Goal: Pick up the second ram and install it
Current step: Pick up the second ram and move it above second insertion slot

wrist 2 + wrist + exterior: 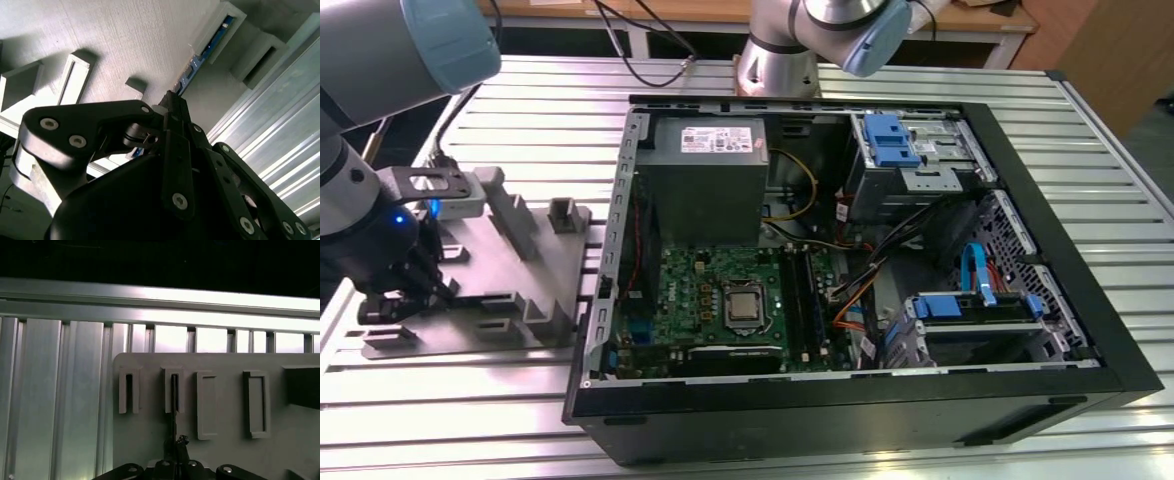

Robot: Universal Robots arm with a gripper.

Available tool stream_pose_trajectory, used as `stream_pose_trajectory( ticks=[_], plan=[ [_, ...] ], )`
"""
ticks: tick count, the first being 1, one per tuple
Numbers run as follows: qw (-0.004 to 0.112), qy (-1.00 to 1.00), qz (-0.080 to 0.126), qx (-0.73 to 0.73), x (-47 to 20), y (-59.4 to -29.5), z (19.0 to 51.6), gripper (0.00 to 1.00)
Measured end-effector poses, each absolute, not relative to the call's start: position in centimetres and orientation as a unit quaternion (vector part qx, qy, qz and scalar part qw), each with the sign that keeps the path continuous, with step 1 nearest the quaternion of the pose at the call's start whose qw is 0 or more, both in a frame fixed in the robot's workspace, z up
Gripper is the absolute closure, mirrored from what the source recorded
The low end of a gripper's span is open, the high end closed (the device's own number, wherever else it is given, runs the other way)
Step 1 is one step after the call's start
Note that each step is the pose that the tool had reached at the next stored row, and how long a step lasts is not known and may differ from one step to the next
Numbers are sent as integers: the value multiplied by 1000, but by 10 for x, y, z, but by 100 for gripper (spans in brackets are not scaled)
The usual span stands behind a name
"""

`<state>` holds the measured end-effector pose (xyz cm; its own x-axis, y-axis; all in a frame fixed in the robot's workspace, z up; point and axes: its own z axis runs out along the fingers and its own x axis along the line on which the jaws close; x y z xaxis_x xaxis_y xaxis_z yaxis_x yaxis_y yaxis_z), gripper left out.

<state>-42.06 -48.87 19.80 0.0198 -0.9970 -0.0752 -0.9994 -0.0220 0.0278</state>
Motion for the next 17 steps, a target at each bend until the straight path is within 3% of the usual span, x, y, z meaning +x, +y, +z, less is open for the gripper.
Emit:
stream_pose_trajectory(
  ticks=[17],
  plan=[
    [17, 717, 36, -696, -421, -489, 198, 88]
  ],
)
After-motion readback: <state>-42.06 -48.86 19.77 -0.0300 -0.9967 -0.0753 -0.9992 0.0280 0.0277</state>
